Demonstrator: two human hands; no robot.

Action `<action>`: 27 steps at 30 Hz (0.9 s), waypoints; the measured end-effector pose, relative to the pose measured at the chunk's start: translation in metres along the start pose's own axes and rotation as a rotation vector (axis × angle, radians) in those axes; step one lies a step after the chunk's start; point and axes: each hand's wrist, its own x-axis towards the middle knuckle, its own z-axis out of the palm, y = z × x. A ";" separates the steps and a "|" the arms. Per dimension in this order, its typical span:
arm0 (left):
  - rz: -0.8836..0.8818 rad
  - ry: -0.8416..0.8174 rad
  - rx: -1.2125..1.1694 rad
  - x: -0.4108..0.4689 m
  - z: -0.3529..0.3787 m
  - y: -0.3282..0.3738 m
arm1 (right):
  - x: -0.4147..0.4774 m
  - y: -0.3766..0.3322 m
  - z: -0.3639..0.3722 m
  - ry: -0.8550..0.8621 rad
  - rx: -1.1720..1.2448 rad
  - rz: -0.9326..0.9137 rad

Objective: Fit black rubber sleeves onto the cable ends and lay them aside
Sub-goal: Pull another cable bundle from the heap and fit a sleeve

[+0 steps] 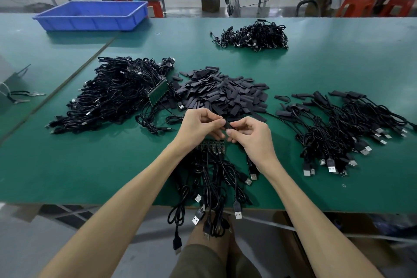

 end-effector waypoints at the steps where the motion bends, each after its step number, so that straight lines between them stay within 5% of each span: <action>1: -0.003 -0.004 -0.007 0.000 -0.001 0.000 | -0.001 0.000 0.000 0.000 0.028 0.005; 27: 0.062 -0.038 0.095 -0.002 -0.001 -0.001 | 0.000 0.003 0.001 -0.039 0.127 0.018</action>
